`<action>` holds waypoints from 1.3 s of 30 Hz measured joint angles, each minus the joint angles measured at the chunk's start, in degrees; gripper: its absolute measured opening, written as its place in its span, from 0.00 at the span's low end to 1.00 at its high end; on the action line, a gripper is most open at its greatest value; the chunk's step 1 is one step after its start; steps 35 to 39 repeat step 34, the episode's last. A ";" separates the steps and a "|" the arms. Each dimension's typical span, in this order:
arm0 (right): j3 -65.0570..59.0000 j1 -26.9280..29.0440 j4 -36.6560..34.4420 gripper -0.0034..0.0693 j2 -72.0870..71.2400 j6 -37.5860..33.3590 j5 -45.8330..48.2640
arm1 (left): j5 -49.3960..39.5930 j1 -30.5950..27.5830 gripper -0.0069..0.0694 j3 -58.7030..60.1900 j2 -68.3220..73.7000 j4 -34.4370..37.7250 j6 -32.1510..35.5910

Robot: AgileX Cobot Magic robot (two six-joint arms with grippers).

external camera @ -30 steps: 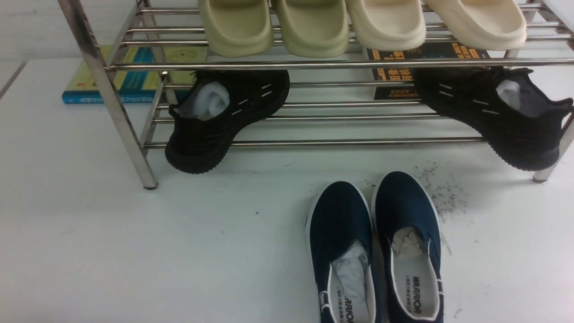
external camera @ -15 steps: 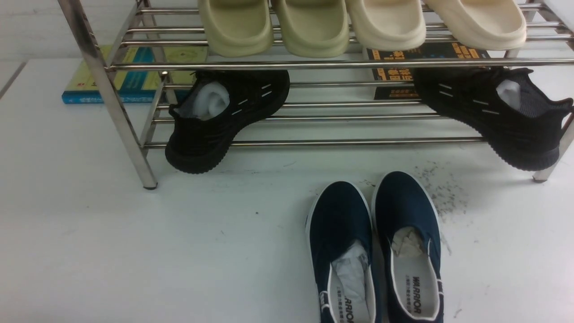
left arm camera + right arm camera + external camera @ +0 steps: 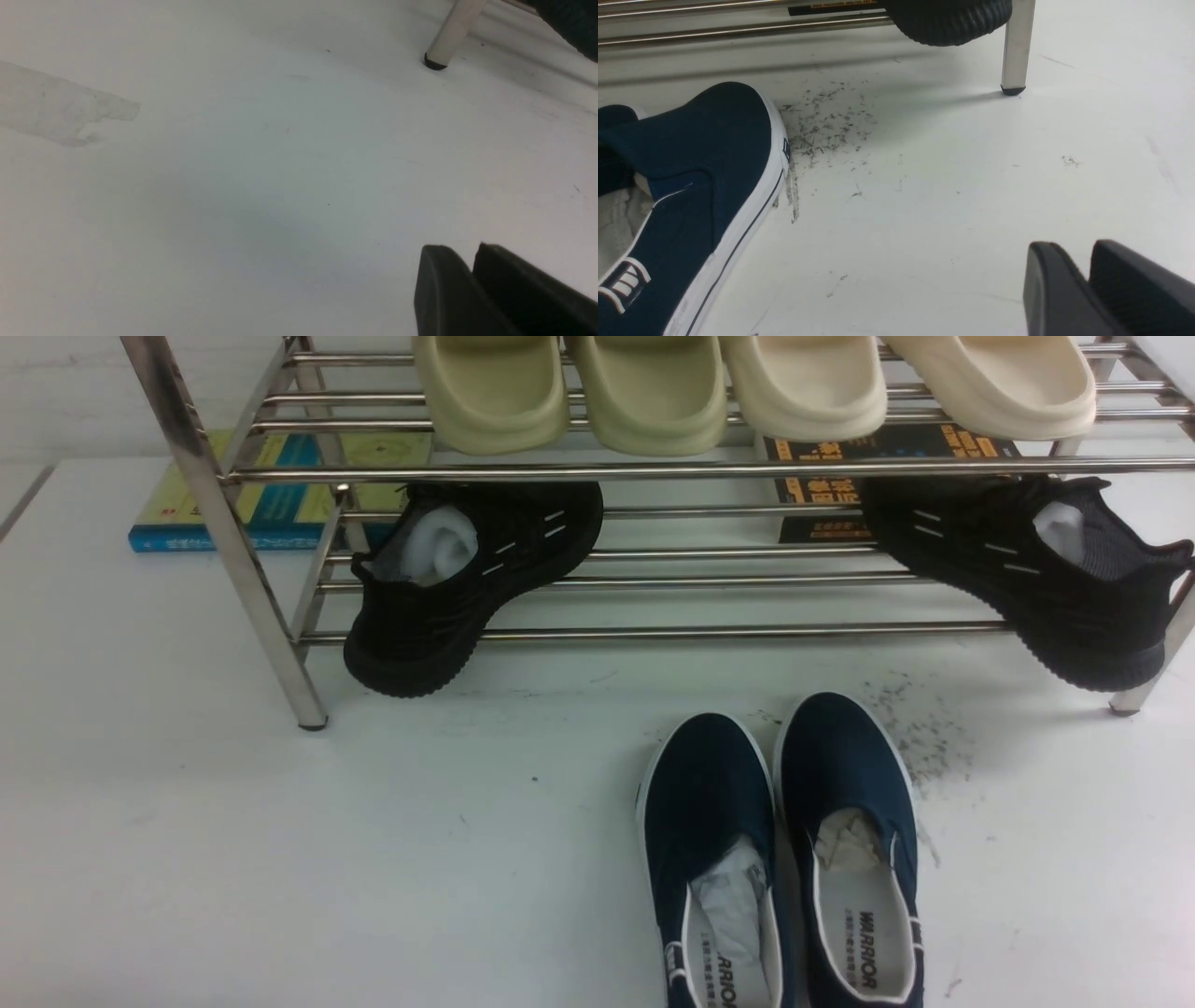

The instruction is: Take the shoes off the shelf with your hand on the white table.

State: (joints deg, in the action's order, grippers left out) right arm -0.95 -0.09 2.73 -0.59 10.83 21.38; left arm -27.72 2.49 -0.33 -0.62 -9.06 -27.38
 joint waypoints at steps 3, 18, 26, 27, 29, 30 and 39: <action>0.00 0.00 0.00 0.25 0.00 0.00 0.00 | 0.00 0.00 0.26 0.00 -0.05 0.00 0.00; 0.00 0.00 0.00 0.26 0.00 0.00 0.00 | 0.00 0.00 0.28 0.00 -0.05 0.00 0.00; 0.00 0.00 0.00 0.27 0.00 0.00 0.00 | 0.00 0.00 0.29 0.00 -0.05 -0.05 0.00; 0.00 0.00 0.00 0.27 0.00 0.00 0.00 | 0.00 0.00 0.29 0.00 -0.05 -0.05 0.00; 0.00 0.00 0.00 0.28 0.00 0.00 0.00 | 0.00 0.00 0.29 0.00 -0.05 -0.05 0.00; 0.00 0.00 0.00 0.28 0.00 0.00 0.00 | 0.00 0.00 0.29 0.00 -0.05 -0.05 0.00; 0.00 0.00 0.00 0.28 0.00 0.00 0.00 | 0.00 0.00 0.30 0.00 -0.05 -0.05 0.00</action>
